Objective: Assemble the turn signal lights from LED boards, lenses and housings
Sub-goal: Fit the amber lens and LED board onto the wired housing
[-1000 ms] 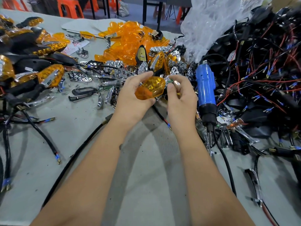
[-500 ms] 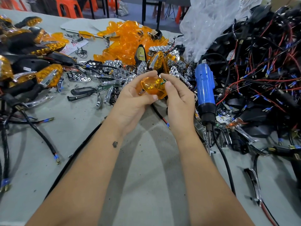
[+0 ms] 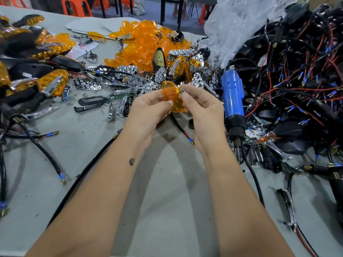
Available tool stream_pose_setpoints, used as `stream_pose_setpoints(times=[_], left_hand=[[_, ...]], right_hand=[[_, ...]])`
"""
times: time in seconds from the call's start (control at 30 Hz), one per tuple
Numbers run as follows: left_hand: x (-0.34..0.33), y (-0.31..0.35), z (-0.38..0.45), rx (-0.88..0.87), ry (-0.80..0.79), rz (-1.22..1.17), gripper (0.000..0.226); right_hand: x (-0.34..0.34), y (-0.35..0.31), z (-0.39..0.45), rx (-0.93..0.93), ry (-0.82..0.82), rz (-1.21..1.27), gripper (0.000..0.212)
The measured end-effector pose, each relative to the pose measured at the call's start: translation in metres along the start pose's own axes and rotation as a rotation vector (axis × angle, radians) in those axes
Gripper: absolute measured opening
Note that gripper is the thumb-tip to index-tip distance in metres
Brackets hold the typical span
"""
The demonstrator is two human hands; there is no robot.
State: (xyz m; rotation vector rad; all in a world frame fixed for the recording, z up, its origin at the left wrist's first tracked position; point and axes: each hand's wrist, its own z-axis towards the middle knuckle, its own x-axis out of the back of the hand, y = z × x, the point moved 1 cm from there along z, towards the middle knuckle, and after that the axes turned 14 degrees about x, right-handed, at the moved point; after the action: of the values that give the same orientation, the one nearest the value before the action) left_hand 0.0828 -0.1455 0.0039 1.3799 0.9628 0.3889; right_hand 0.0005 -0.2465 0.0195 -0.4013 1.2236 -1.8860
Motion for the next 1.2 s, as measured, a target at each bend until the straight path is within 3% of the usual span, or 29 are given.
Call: stream_pose_setpoints(times=[0.17,0.47,1.2], left_hand=[[-0.0001,0.0006,-0.001,-0.018,-0.003,0.084,0.036],[-0.0015,0.0029,-0.005,-0.046,0.019,0.183,0.033],[-0.0006,0.004,-0.0059,-0.063,0.04,0.179,0.032]], right_hand=[[0.0007,0.0004,-0.0002,-0.023,-0.018,0.039,0.03],[0.0041,0.0035,0.0015,-0.08,-0.039,0.054,0.026],[0.0004,0.0005,-0.0004,-0.09,0.026,0.06,0.019]])
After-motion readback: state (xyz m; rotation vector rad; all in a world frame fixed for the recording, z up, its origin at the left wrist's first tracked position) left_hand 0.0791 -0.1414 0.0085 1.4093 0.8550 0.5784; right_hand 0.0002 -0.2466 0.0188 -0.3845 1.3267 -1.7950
